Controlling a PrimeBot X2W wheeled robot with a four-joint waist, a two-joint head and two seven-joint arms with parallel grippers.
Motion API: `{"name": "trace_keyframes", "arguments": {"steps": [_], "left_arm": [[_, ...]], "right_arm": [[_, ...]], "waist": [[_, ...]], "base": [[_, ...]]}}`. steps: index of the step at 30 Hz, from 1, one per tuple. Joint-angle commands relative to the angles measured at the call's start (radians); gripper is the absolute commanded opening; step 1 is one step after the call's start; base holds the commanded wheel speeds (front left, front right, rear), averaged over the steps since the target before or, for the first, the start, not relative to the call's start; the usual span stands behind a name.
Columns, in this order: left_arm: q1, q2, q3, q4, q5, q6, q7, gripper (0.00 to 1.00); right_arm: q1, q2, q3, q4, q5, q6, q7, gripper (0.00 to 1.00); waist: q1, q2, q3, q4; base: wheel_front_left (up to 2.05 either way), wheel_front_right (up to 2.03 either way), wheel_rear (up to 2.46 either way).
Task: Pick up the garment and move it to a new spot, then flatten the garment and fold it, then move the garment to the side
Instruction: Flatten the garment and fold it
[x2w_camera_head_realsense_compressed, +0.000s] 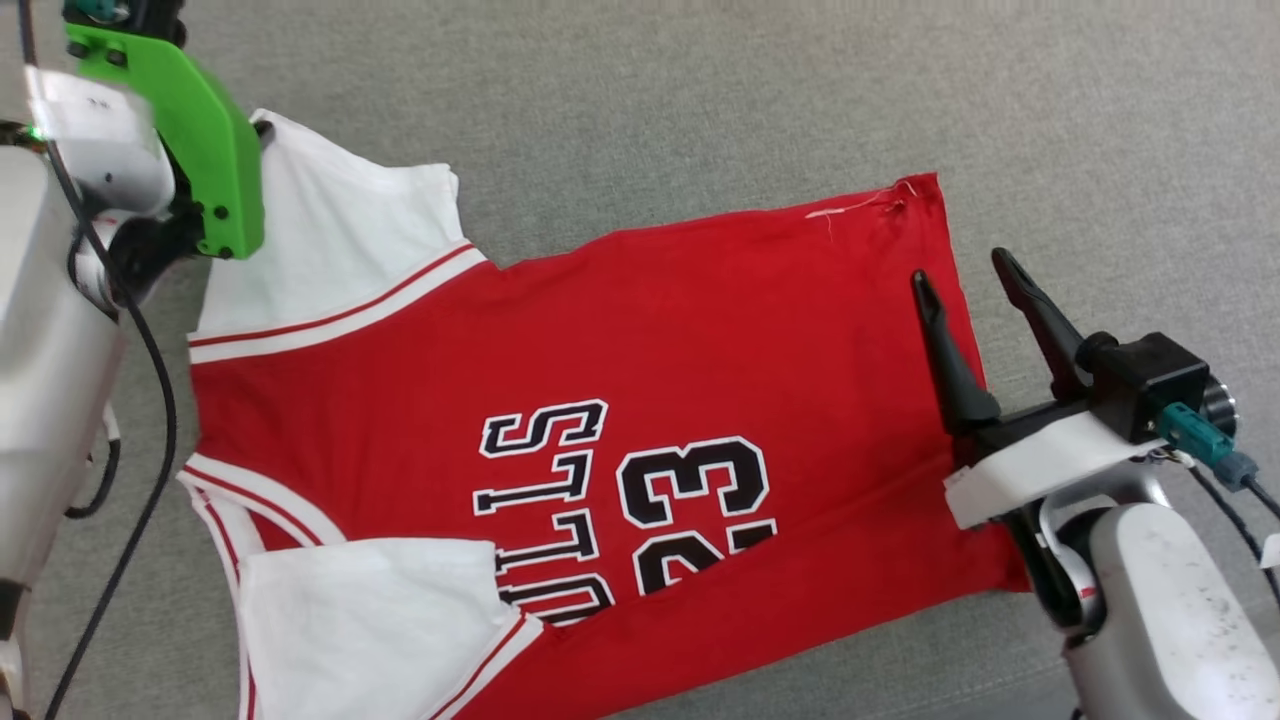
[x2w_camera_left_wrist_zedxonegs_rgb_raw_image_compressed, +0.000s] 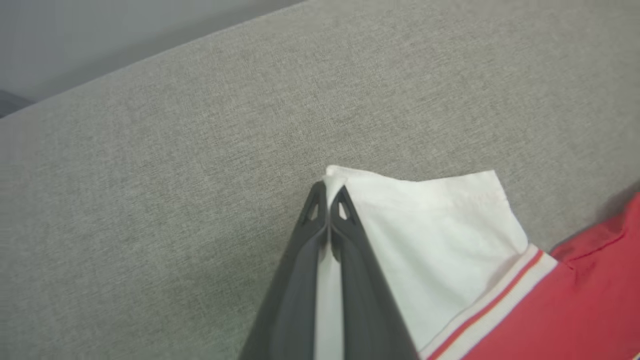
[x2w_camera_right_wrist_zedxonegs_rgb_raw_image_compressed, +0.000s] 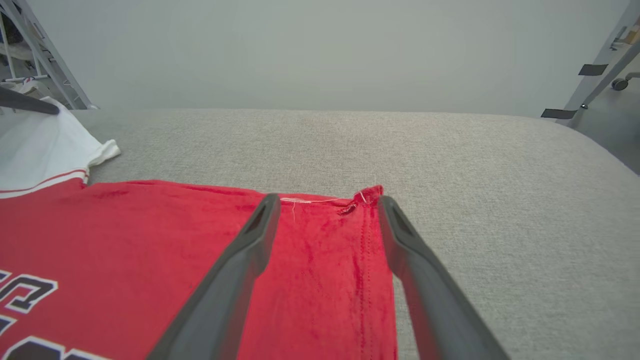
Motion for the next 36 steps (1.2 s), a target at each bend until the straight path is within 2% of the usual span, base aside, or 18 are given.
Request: {"name": "trace_keyframes", "arguments": {"steps": [1,5,11,16,20,26,36], "left_arm": [[0.026,-0.002,-0.002,-0.019,-0.019,-0.002,-0.021,0.0],[0.071,-0.01,0.01,-0.1,-0.048,-0.002,-0.08,0.0],[0.161,0.003,-0.01,-0.251,-0.043,0.015,-0.1,0.0],[0.256,0.026,0.006,-0.398,-0.058,0.057,-0.135,0.0],[0.308,0.043,0.013,-0.51,-0.06,0.091,-0.149,0.0],[0.34,0.061,0.019,-0.628,-0.043,0.132,-0.16,0.0],[0.344,0.06,0.007,-0.698,-0.026,0.146,-0.163,0.0]], "right_arm": [[0.01,-0.024,-0.002,-0.012,-0.005,-0.001,0.031,1.0],[0.016,-0.099,-0.002,-0.039,0.017,-0.001,0.177,1.0],[-0.011,-0.226,-0.002,-0.08,0.105,-0.001,0.482,1.0],[-0.089,-0.316,0.016,-0.089,0.173,-0.001,0.716,1.0],[-0.174,-0.365,0.035,-0.039,0.185,-0.001,0.818,1.0],[-0.273,-0.384,0.055,0.096,0.175,-0.001,0.88,1.0],[-0.35,-0.373,0.101,0.297,0.174,-0.001,0.843,1.0]], "waist": [[-0.0001,0.012,-0.055,0.042],[-0.0001,0.012,-0.1,0.081],[-0.0001,0.012,-0.14,0.144],[-0.0001,0.012,-0.121,0.185],[-0.0001,0.012,-0.095,0.216],[-0.0001,0.012,-0.059,0.254],[-0.0001,0.012,-0.018,0.296]], "base": [[0.0,0.0,0.0],[0.0,0.0,0.0],[0.0,0.0,0.0],[0.0,0.0,0.0],[0.0,0.0,0.0],[0.0,0.0,0.0],[0.0,0.0,0.0]]}}
